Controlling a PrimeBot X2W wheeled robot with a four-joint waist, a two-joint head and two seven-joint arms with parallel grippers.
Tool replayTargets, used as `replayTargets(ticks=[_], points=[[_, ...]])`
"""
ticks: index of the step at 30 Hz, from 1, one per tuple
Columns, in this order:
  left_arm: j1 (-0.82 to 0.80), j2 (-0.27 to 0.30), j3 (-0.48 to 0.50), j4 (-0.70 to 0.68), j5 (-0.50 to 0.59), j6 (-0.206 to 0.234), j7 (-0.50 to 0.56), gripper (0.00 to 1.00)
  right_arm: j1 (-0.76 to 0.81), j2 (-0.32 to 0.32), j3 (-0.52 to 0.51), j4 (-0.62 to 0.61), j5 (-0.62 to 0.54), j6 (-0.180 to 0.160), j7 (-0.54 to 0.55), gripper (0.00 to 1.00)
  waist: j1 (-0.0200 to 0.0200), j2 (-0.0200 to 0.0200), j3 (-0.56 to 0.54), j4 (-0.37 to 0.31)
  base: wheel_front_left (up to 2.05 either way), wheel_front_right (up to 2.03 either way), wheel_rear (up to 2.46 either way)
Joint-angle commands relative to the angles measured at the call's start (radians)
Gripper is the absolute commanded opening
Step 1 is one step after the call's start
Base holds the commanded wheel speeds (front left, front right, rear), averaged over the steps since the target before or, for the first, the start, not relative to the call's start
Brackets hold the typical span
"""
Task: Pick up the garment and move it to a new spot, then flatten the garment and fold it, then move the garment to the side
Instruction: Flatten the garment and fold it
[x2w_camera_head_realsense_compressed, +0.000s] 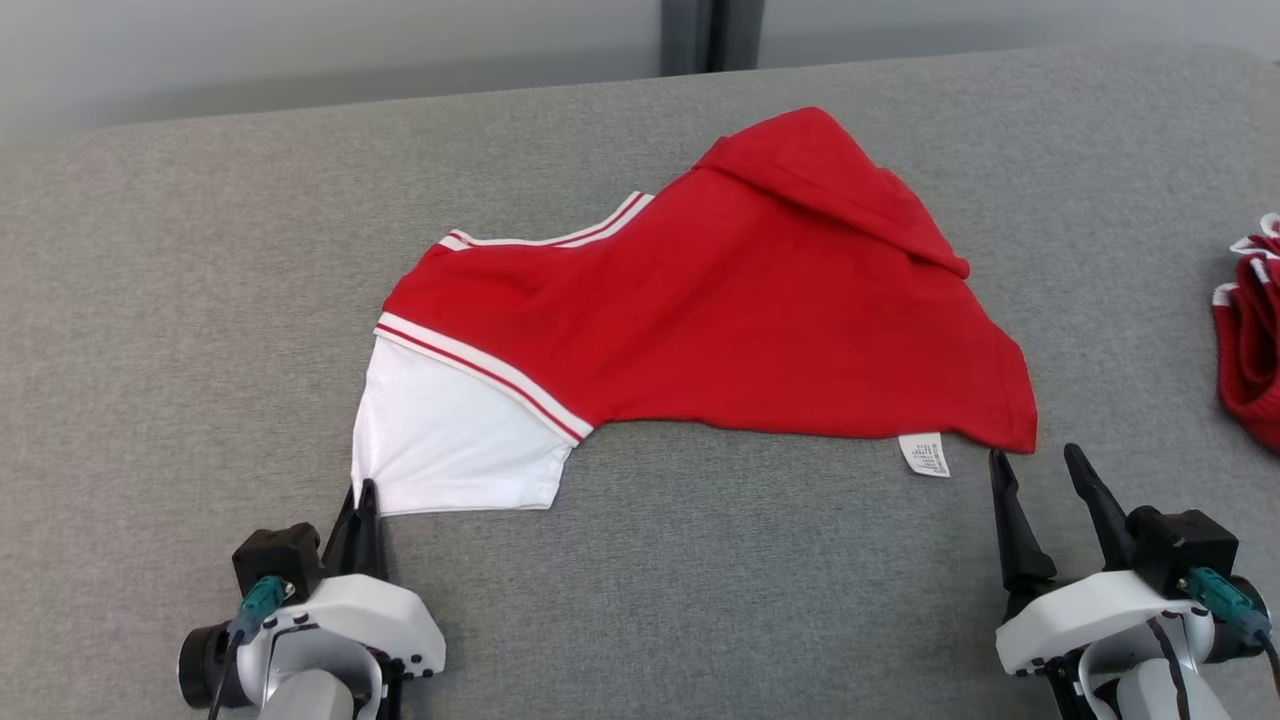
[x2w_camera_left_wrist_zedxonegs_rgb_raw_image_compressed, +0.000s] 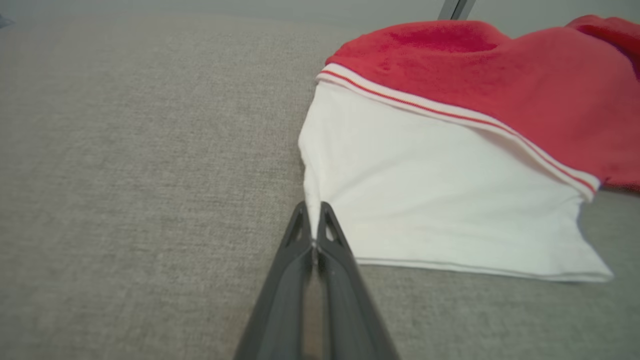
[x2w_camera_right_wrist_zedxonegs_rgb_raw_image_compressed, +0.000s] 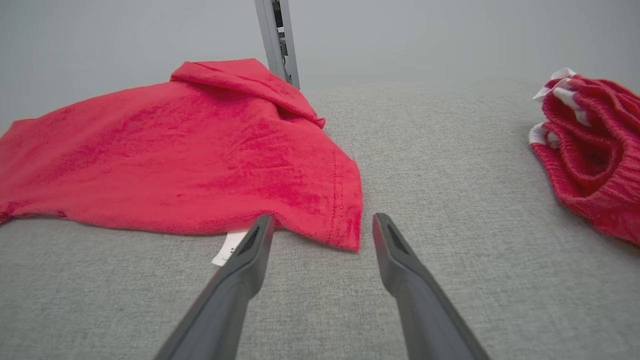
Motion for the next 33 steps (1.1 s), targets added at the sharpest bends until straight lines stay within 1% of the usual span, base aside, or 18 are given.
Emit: replayTargets(ticks=[1,6,11,17,21,22,23,24,25,28,33], points=[[0.036,0.010,0.019,-0.020,0.012,0.011,0.002,0.00,0.012,-0.004,-0.001,0.009,0.015,0.000,-0.004,1.00,-0.0001,0.0000,-0.020,0.030,0.00,0.00,0.00],[0.095,0.009,0.045,-0.058,0.039,-0.002,0.002,0.00,0.015,-0.005,-0.002,0.038,0.040,0.000,-0.004,1.00,-0.0001,0.0000,-0.029,0.071,0.00,0.00,0.00],[0.119,0.009,0.053,-0.075,0.054,-0.014,0.002,0.00,-0.002,-0.005,-0.018,0.071,0.076,0.000,-0.004,1.00,-0.0001,0.0000,-0.022,0.086,0.00,0.00,0.00],[0.103,0.008,0.038,-0.083,0.058,-0.017,0.002,0.00,-0.034,-0.005,-0.042,0.125,0.084,0.000,-0.004,1.00,-0.0001,0.0000,-0.001,0.096,0.00,0.00,0.00],[0.080,0.008,0.020,-0.091,0.062,-0.021,0.002,0.00,-0.064,-0.005,-0.042,0.158,0.069,0.000,-0.004,1.00,-0.0001,0.0000,0.022,0.106,0.00,0.00,0.00],[0.078,0.008,0.017,-0.093,0.064,-0.022,0.002,0.00,-0.067,-0.005,-0.038,0.167,0.063,0.000,-0.004,0.93,-0.0001,0.0000,0.025,0.108,0.00,0.00,0.00],[0.075,0.008,0.014,-0.093,0.065,-0.023,0.002,0.00,-0.071,-0.005,-0.032,0.180,0.061,0.000,-0.001,0.71,-0.0001,0.0000,0.028,0.110,0.00,0.00,0.00],[0.072,0.008,0.012,-0.094,0.066,-0.023,0.002,0.00,-0.071,-0.003,-0.026,0.193,0.061,0.000,0.000,0.22,-0.0001,0.0000,0.029,0.112,0.00,0.00,0.00],[0.070,0.008,0.010,-0.095,0.066,-0.024,0.002,0.00,-0.071,-0.002,-0.019,0.203,0.058,0.000,0.000,0.00,-0.0001,0.0000,0.029,0.114,0.00,0.00,0.00],[0.078,0.008,0.009,-0.098,0.064,-0.025,0.002,0.00,-0.063,-0.003,-0.010,0.224,0.059,0.000,0.001,0.00,-0.0001,0.0000,0.017,0.115,0.00,0.00,0.00],[0.096,0.008,0.000,-0.125,0.054,-0.033,0.002,0.00,-0.049,-0.006,-0.032,0.167,0.069,0.000,-0.002,0.00,-0.0001,0.0000,-0.042,0.104,0.00,0.00,0.00]])
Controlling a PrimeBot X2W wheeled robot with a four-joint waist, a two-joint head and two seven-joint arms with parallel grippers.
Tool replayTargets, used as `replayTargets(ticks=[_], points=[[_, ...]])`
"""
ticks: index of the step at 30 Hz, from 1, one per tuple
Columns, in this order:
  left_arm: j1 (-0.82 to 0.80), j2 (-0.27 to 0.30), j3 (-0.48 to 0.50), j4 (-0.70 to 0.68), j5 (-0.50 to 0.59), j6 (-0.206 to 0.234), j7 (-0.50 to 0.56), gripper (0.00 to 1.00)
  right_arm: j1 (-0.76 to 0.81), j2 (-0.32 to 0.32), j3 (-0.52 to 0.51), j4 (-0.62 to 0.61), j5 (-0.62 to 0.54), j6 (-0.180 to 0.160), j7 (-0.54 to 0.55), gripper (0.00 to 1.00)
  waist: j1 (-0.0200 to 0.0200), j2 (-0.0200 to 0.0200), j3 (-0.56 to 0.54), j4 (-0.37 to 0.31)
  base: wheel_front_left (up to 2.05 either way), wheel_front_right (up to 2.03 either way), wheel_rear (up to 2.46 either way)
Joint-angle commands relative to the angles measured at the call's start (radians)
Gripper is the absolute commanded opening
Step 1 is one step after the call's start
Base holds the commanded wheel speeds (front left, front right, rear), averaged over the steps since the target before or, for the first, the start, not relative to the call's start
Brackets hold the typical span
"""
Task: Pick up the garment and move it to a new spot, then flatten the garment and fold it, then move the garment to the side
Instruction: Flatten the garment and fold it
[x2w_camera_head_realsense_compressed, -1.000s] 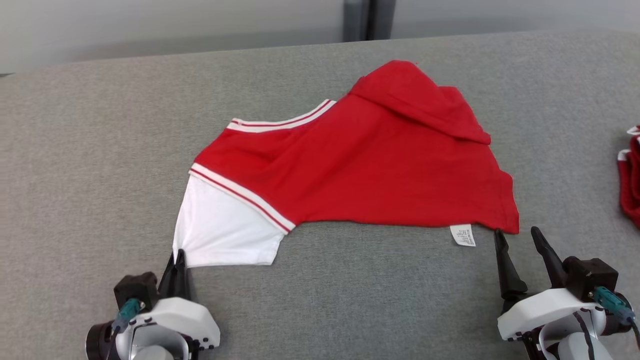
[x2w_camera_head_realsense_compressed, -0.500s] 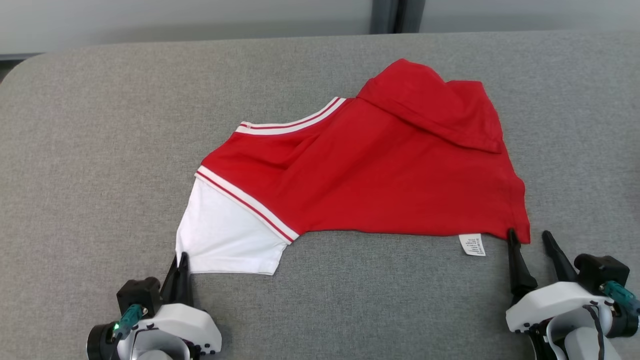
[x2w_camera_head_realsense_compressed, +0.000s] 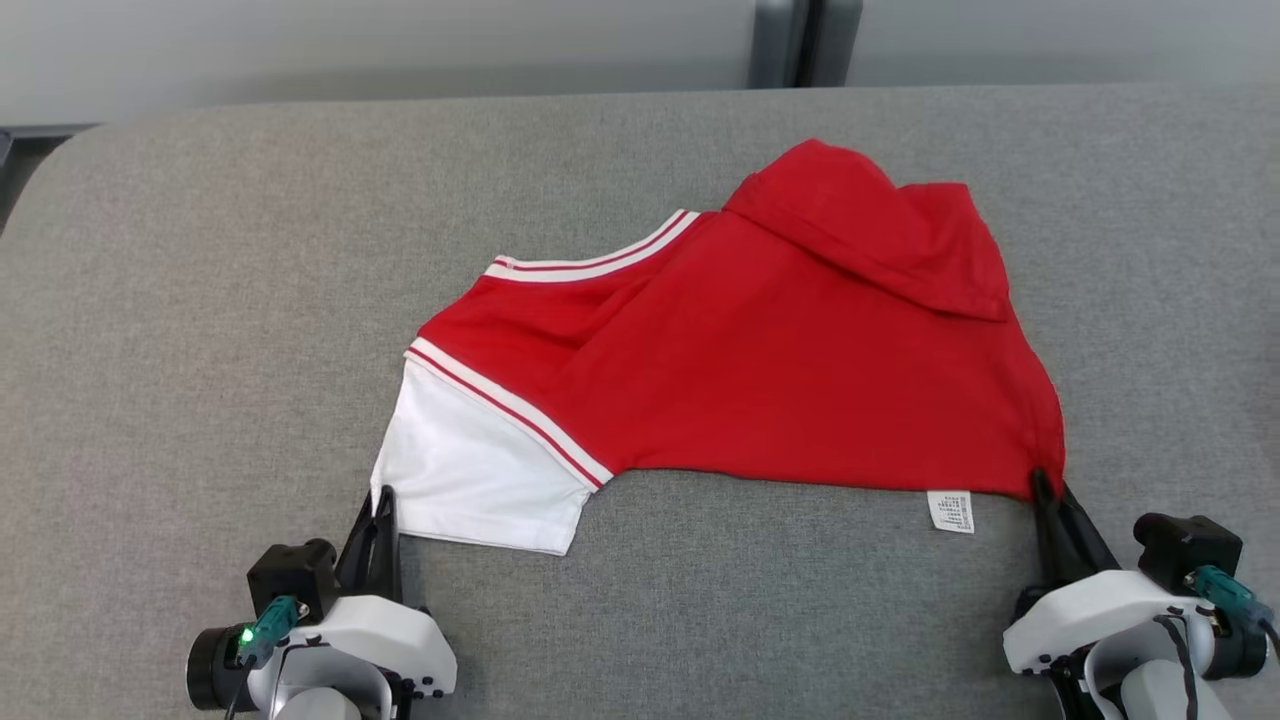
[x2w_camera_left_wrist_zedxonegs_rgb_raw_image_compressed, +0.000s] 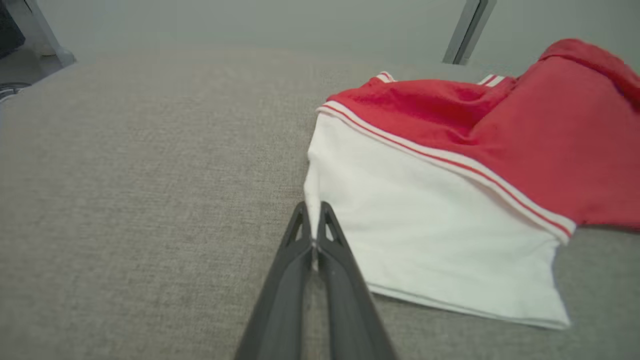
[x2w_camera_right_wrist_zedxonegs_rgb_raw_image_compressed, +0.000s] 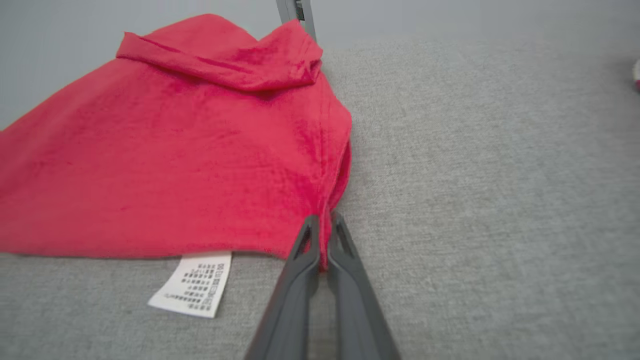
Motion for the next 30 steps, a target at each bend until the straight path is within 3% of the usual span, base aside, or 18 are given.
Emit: replayTargets(ticks=[1,9,14,22,30], points=[[0.009,0.005,0.000,-0.014,0.000,-0.010,0.000,0.00,0.005,-0.006,-0.005,-0.021,0.009,0.000,0.000,0.00,0.0000,0.0000,-0.035,-0.008,0.00,0.00,0.00],[-0.020,0.007,0.047,-0.083,0.073,-0.049,0.000,0.00,-0.031,-0.006,0.025,-0.118,0.041,0.000,0.000,0.00,0.0000,0.0000,-0.165,-0.035,0.00,0.00,0.00],[-0.107,0.041,0.083,-0.158,0.128,-0.091,0.000,0.00,-0.118,-0.025,0.040,-0.161,0.048,0.000,0.000,0.00,0.0000,0.0000,-0.225,-0.035,0.00,0.00,0.00],[-0.328,0.128,0.117,-0.217,0.190,-0.131,0.000,0.00,-0.300,-0.075,0.070,-0.169,0.104,0.000,0.000,0.00,0.0000,0.0000,-0.271,-0.027,0.00,0.00,0.00],[-0.446,0.151,0.111,-0.194,0.211,-0.144,0.000,0.00,-0.390,-0.096,0.113,-0.113,0.145,0.000,0.000,0.00,0.0000,0.0000,-0.251,-0.022,0.00,0.00,0.00]])
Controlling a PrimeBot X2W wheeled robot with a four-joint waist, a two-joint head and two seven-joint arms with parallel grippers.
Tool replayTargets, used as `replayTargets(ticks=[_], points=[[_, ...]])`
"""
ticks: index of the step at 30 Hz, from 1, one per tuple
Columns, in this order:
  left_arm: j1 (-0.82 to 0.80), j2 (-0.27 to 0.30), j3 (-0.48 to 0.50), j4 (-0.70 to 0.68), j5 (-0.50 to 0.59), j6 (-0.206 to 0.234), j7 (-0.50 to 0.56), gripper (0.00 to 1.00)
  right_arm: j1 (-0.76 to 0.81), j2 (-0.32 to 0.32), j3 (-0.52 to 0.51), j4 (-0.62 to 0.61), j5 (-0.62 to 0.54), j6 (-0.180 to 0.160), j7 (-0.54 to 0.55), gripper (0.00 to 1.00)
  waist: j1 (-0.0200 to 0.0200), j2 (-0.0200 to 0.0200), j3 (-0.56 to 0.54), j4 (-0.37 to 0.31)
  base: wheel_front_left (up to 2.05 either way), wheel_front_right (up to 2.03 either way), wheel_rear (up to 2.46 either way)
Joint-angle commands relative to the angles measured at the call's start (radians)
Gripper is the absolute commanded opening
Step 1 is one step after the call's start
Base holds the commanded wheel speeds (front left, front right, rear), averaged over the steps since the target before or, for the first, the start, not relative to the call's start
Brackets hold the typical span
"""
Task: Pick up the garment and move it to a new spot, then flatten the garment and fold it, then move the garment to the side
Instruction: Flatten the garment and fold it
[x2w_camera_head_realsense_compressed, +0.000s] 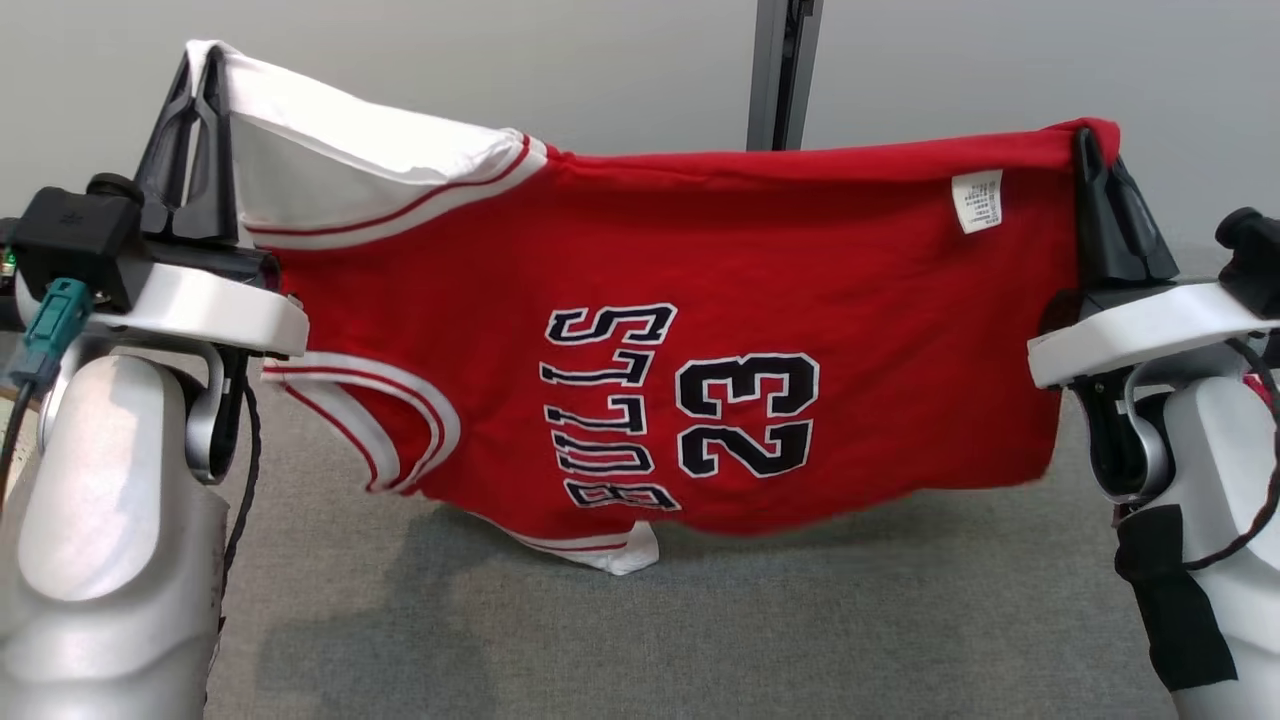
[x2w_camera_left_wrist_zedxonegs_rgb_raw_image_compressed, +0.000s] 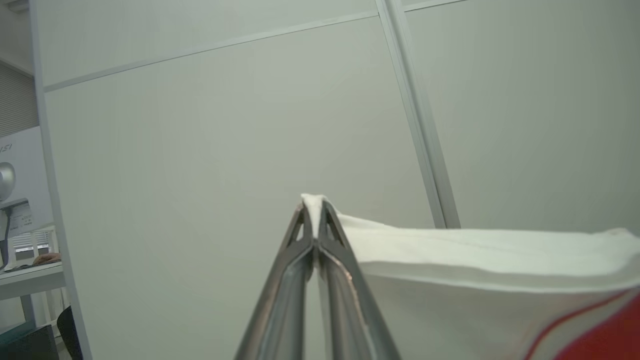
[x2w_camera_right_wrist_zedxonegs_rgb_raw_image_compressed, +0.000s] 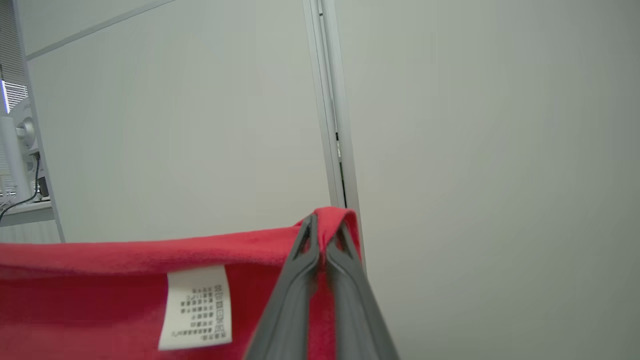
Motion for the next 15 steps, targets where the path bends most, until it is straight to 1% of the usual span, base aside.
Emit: replayTargets(ticks=[1,3,7,10,13,15], points=[[-0.011,0.001,-0.004,0.014,0.011,-0.007,0.001,0.00,-0.008,-0.007,0.006,0.012,0.002,0.000,0.001,0.00,0.0000,0.0000,0.014,0.002,0.00,0.00,0.00],[-0.020,-0.010,-0.019,0.050,0.012,-0.009,0.001,0.00,-0.025,-0.009,0.023,0.048,0.009,0.000,0.001,0.00,0.0000,0.0000,0.045,0.003,0.00,0.00,0.00],[-0.087,-0.019,-0.040,0.141,0.018,-0.013,0.000,0.00,-0.120,-0.019,0.048,0.092,0.002,0.000,0.001,0.00,0.0000,0.0000,0.169,0.006,0.00,0.00,0.00],[-0.205,-0.021,-0.054,0.197,0.034,-0.010,0.001,0.00,-0.226,-0.032,0.058,0.108,-0.034,0.000,0.001,0.00,0.0000,0.0000,0.273,0.010,0.00,0.00,0.00],[-0.345,-0.009,-0.066,0.232,0.057,-0.001,0.000,0.00,-0.368,-0.055,0.062,0.130,-0.089,0.000,0.001,0.00,0.0000,0.0000,0.351,0.016,0.00,0.00,0.00],[-0.442,-0.001,-0.073,0.245,0.074,0.005,0.000,0.00,-0.464,-0.060,0.045,0.143,-0.120,0.000,0.001,0.00,0.0000,0.0000,0.389,0.023,0.00,0.00,0.00]])
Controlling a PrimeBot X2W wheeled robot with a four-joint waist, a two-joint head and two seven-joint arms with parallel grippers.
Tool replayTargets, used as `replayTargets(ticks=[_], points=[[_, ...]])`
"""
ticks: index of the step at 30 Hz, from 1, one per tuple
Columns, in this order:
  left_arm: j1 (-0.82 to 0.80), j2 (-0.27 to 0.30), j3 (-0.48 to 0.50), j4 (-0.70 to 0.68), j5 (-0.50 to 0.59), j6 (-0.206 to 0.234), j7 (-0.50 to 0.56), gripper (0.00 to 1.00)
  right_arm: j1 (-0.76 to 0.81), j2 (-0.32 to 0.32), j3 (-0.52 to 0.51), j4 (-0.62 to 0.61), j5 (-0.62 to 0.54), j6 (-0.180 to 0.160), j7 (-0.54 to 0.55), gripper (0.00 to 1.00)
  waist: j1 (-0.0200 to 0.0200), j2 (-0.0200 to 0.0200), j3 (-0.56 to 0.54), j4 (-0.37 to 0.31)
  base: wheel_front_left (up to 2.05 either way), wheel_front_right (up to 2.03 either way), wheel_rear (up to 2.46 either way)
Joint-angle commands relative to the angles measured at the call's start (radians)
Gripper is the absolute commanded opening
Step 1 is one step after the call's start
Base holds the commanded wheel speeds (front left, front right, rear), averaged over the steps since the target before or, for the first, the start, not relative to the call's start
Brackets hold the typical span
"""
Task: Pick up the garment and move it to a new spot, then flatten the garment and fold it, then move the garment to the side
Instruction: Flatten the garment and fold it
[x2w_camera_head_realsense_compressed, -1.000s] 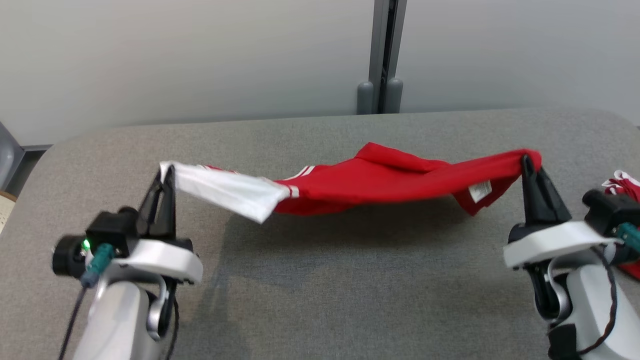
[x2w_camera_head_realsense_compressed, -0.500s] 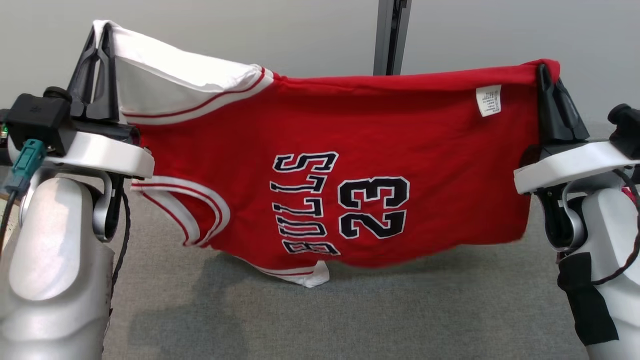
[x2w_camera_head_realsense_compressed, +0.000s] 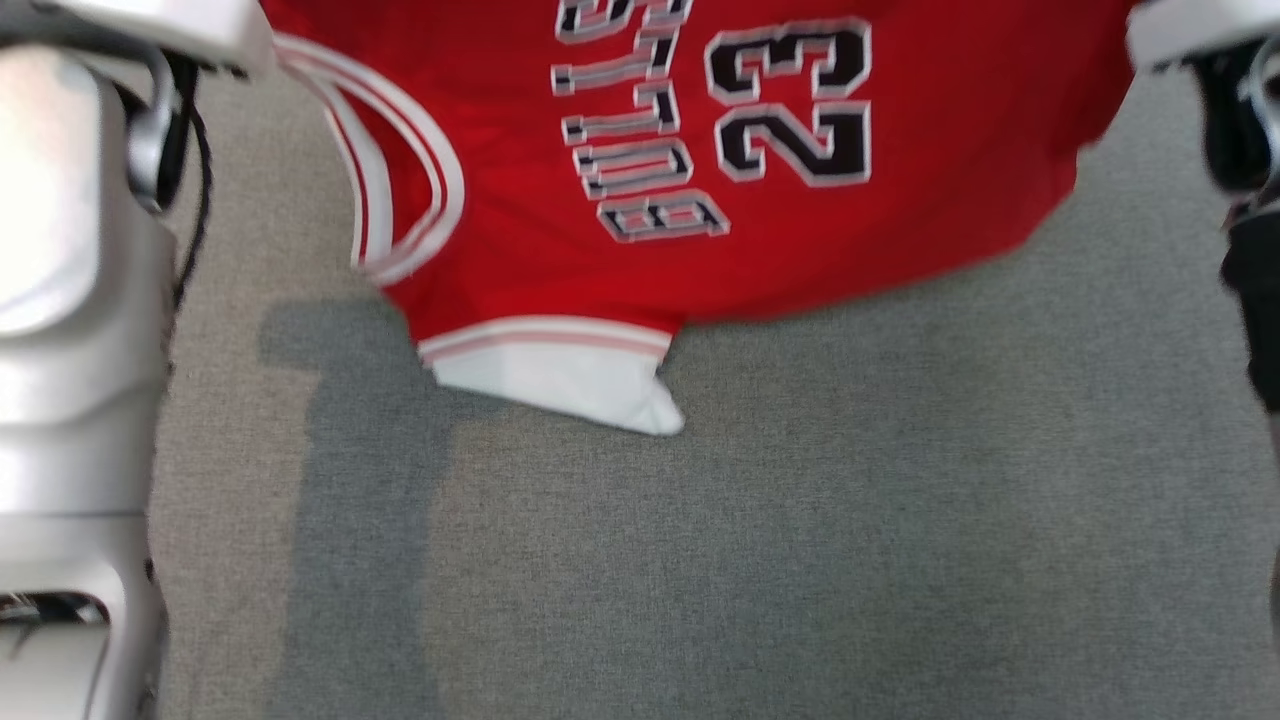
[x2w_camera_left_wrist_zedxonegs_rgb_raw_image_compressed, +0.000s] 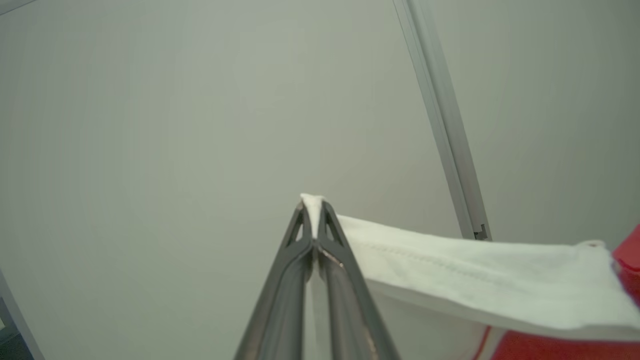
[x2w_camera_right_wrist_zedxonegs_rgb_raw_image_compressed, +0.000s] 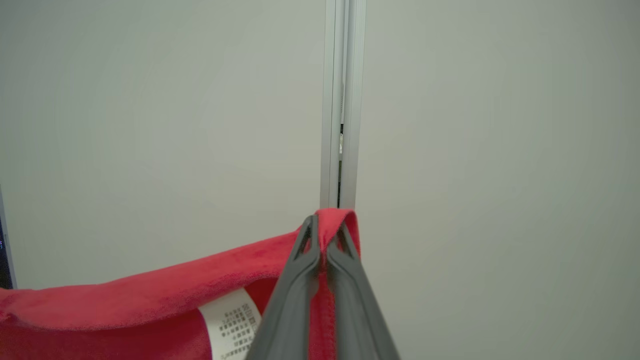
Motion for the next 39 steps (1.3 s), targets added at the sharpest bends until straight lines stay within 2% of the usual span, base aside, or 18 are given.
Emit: replayTargets(ticks=[1,8,13,17,24,25,30,35,39], points=[[-0.092,0.019,0.000,-0.004,0.018,0.013,0.000,0.00,-0.090,-0.007,-0.028,0.001,-0.023,0.000,0.000,0.00,0.0000,0.0000,0.117,0.017,0.00,0.00,0.00],[-0.312,0.057,0.001,-0.067,0.041,0.052,0.001,0.00,-0.310,-0.009,-0.124,-0.040,-0.164,0.000,0.001,0.00,0.0000,0.0000,0.170,0.034,0.00,0.00,0.00],[-0.274,0.047,-0.002,-0.126,0.024,0.070,0.001,0.00,-0.286,-0.019,-0.200,-0.038,-0.207,0.000,0.001,0.00,0.0000,0.0000,0.175,0.051,0.00,0.00,0.00],[-0.171,0.027,0.005,-0.152,-0.008,0.075,0.001,0.00,-0.202,-0.025,-0.224,-0.024,-0.213,0.000,0.001,0.00,0.0000,0.0000,0.179,0.059,0.00,0.00,0.00],[0.170,-0.069,-0.002,-0.188,-0.059,0.071,0.001,0.00,0.091,-0.028,-0.231,-0.010,-0.129,0.000,0.000,0.00,0.0000,0.0000,0.131,0.071,0.00,0.00,0.00],[0.170,-0.069,-0.002,-0.188,-0.059,0.071,0.001,0.00,0.091,-0.028,-0.231,-0.010,-0.129,0.000,0.000,0.00,0.0000,0.0000,0.131,0.071,0.00,0.00,0.00],[0.436,-0.113,0.006,-0.173,-0.093,0.071,0.000,0.00,0.329,-0.002,-0.242,-0.010,-0.055,0.000,0.000,0.00,0.0000,0.0000,0.036,0.054,0.00,0.00,0.00],[0.658,-0.128,0.004,-0.145,-0.110,0.079,0.000,0.00,0.545,0.034,-0.229,0.003,-0.015,0.000,0.000,0.00,0.0000,0.0000,-0.074,0.033,0.00,0.00,0.00],[0.805,-0.132,-0.016,-0.119,-0.117,0.068,0.000,0.00,0.699,0.052,-0.236,0.021,0.003,0.000,0.000,0.00,0.0000,0.0000,-0.164,0.028,0.00,0.00,0.00]])
